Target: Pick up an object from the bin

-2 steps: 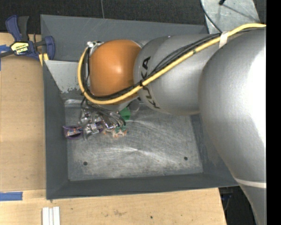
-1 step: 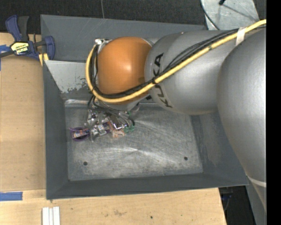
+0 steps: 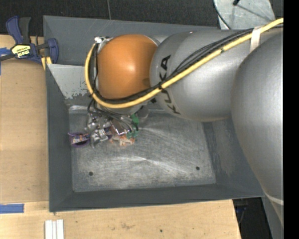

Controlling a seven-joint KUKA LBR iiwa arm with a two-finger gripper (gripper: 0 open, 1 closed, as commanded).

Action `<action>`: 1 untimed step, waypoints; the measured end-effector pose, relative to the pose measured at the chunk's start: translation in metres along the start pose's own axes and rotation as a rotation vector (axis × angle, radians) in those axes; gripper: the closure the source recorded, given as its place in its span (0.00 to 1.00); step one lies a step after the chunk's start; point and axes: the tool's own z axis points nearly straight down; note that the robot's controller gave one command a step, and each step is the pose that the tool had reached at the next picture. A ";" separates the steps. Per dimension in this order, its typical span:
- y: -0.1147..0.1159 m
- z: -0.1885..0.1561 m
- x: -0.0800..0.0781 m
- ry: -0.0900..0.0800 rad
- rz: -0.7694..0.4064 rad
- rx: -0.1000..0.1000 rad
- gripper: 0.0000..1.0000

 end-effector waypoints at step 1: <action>-0.007 -0.025 0.043 0.017 -0.017 -0.003 1.00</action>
Offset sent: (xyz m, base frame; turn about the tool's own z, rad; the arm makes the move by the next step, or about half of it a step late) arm 0.0003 -0.0089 0.0708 0.0043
